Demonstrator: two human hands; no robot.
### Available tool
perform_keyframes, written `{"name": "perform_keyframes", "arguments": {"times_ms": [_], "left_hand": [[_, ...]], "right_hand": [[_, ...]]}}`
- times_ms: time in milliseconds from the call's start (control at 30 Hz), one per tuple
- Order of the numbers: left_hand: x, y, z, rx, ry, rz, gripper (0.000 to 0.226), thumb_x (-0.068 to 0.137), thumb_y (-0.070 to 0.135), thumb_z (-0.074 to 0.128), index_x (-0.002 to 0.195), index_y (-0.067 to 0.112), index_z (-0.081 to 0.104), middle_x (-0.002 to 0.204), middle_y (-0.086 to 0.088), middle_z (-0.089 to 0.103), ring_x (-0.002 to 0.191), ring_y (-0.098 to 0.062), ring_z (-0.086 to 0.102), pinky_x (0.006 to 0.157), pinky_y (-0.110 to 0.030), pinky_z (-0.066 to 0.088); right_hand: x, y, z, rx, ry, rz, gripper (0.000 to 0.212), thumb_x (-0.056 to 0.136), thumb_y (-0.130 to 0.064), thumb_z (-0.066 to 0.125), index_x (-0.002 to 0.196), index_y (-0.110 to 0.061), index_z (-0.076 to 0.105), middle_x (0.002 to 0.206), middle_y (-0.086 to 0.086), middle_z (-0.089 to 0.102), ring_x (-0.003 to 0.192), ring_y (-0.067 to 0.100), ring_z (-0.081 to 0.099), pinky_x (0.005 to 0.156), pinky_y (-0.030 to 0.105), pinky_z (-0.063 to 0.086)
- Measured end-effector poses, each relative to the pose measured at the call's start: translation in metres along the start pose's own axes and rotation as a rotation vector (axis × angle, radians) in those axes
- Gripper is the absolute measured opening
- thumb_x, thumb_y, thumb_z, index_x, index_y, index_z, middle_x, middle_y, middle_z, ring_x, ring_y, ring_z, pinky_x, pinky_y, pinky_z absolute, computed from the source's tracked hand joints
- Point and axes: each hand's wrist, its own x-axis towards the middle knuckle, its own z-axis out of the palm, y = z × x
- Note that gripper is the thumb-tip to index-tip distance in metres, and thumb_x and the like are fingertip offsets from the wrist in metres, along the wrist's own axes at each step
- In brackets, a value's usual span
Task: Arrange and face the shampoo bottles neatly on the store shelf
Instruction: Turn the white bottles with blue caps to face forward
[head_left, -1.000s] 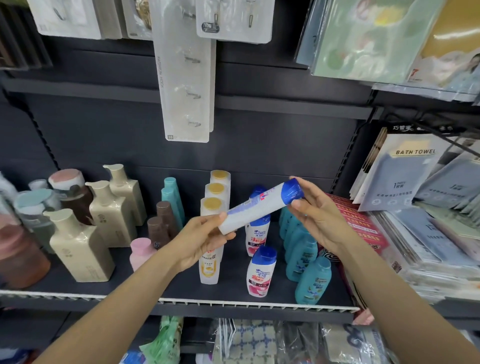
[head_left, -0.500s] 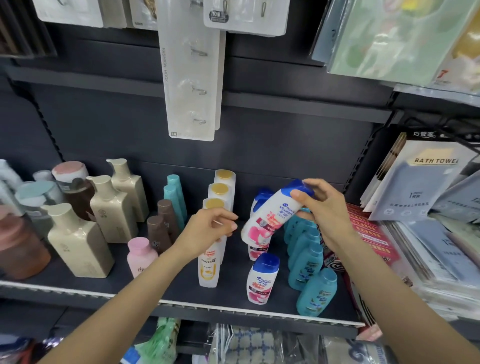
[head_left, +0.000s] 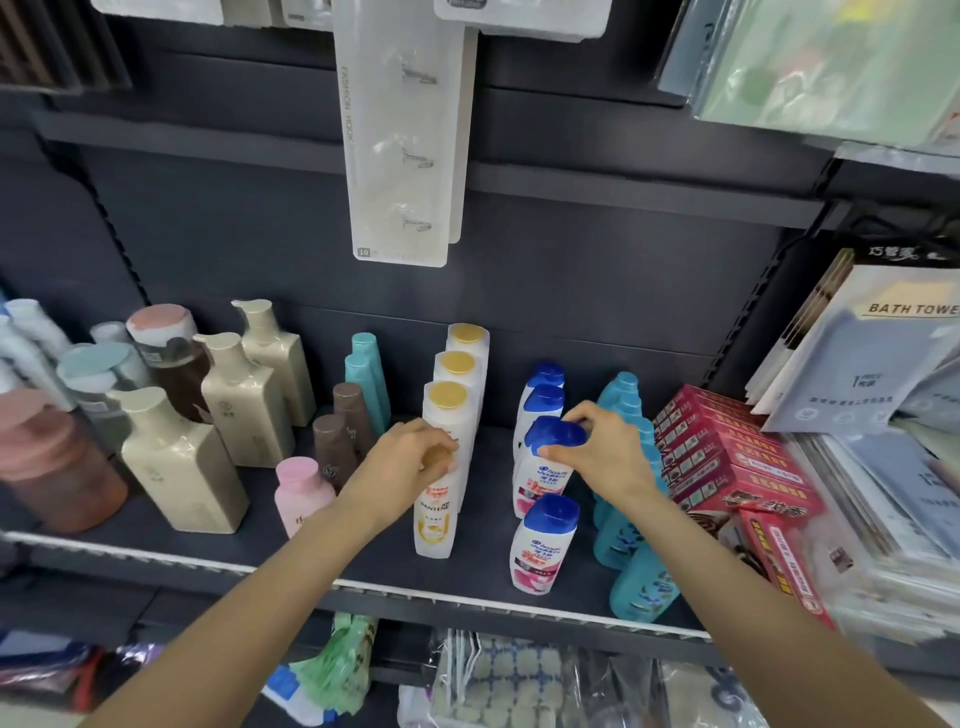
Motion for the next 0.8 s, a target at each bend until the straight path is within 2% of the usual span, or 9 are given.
{"name": "perform_keyframes", "arguments": {"times_ms": [133,300,533,800], "left_hand": [[0.002,0.001,0.000,-0.033,0.007,-0.019,0.023,0.087,0.019,0.064,0.110,0.014,0.067,0.109,-0.001,0.060,0.101,-0.018,0.054,0.087,-0.020,0.038],[0.001,0.001,0.000,-0.062,0.010,-0.021,0.022,0.087,0.018,0.065,0.108,0.013,0.067,0.107,-0.002,0.060,0.100,-0.018,0.055,0.087,-0.021,0.040],[0.002,0.001,0.000,-0.101,0.005,-0.040,0.022,0.086,0.017,0.067,0.107,0.012,0.068,0.107,-0.002,0.060,0.099,-0.018,0.056,0.084,-0.018,0.038],[0.001,-0.001,0.001,-0.084,0.001,-0.045,0.023,0.087,0.019,0.065,0.109,0.015,0.066,0.110,-0.001,0.060,0.101,-0.018,0.055,0.090,-0.026,0.044]], "right_hand": [[0.002,0.003,0.008,-0.060,-0.079,0.066,0.040,0.069,-0.021,0.082,0.100,-0.011,0.060,0.093,-0.001,0.058,0.087,0.014,0.053,0.068,0.022,0.039],[0.002,0.006,0.014,-0.091,-0.119,0.093,0.041,0.070,-0.017,0.082,0.103,-0.009,0.060,0.095,0.001,0.057,0.088,0.014,0.052,0.061,0.019,0.039],[0.000,0.012,0.020,-0.133,-0.138,0.131,0.041,0.069,-0.021,0.083,0.101,-0.008,0.060,0.098,0.003,0.058,0.091,0.017,0.053,0.068,0.024,0.039],[0.002,0.013,0.013,-0.131,-0.233,0.159,0.038,0.071,-0.025,0.081,0.099,-0.012,0.059,0.102,0.002,0.058,0.094,0.018,0.056,0.074,0.028,0.047]]}}
